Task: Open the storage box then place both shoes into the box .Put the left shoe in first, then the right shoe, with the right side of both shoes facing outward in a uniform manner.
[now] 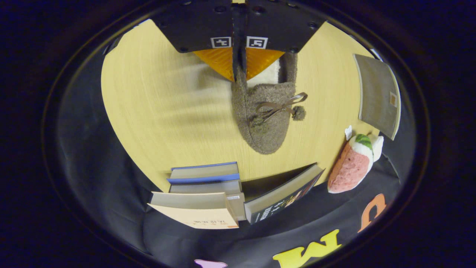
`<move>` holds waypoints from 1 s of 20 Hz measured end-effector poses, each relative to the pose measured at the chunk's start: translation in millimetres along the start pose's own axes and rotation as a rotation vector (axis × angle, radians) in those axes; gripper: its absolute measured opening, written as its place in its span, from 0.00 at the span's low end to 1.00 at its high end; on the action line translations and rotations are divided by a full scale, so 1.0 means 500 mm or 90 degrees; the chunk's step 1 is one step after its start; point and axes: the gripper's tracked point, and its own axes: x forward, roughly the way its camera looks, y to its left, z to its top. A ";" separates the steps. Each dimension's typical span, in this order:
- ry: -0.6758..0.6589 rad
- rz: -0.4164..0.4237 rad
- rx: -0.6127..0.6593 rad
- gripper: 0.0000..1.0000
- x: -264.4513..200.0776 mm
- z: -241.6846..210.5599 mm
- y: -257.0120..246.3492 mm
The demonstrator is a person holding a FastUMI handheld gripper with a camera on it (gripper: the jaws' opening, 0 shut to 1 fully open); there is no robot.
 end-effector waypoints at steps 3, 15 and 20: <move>-0.004 0.012 0.031 0.00 -0.035 0.003 0.015; -0.078 0.119 0.048 0.00 -0.317 0.050 0.362; -0.109 0.182 0.024 0.00 -0.409 0.066 0.600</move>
